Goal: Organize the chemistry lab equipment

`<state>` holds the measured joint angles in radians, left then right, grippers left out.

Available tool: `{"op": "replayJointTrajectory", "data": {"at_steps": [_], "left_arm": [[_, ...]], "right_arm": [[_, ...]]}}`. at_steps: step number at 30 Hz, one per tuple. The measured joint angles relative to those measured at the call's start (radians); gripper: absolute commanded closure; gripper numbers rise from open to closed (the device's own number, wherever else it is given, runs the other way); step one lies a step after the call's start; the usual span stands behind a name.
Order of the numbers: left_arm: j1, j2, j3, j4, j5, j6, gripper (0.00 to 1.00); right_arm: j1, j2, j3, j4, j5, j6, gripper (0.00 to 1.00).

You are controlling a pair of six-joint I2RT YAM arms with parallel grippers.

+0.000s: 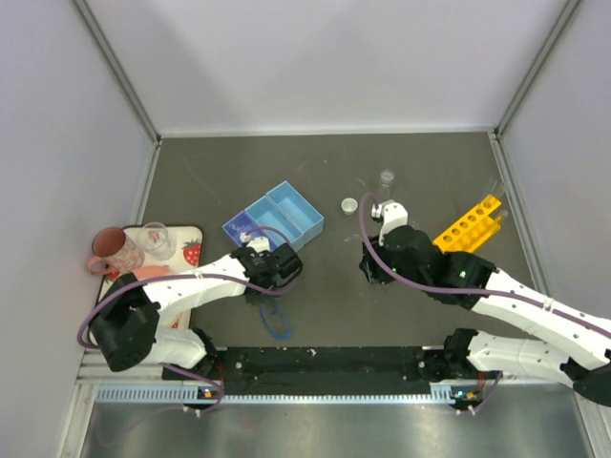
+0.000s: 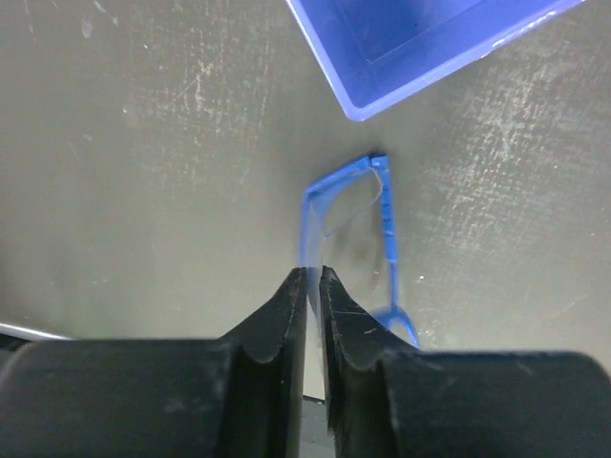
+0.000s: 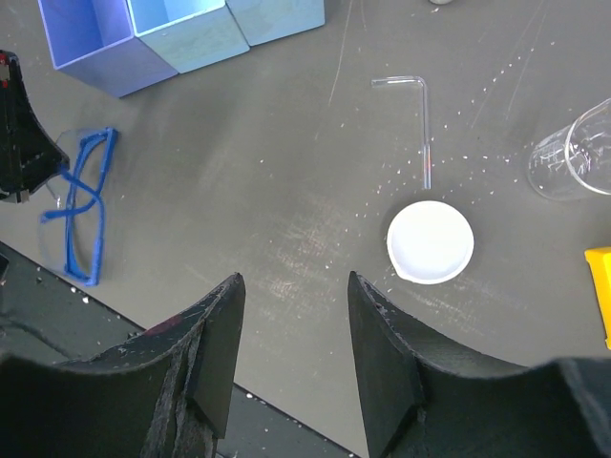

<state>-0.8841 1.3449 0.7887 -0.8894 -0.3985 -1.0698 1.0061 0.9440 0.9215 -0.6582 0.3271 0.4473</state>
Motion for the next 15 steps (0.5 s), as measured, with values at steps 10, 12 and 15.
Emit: {"op": "replayJointTrajectory", "data": {"at_steps": [10,12,15], "left_arm": [[0.005,-0.001,0.000,-0.003,-0.007,0.005,1.00],[0.005,-0.002,0.000,-0.006,-0.006,0.006,1.00],[0.005,-0.020,0.011,-0.040,0.005,0.007,1.00]], "right_arm": [[0.000,0.008,-0.006,0.006,-0.006,0.002,0.53],[0.000,0.008,-0.006,0.006,-0.008,0.002,0.54],[0.000,0.008,-0.006,0.006,-0.008,0.002,0.54]]}}
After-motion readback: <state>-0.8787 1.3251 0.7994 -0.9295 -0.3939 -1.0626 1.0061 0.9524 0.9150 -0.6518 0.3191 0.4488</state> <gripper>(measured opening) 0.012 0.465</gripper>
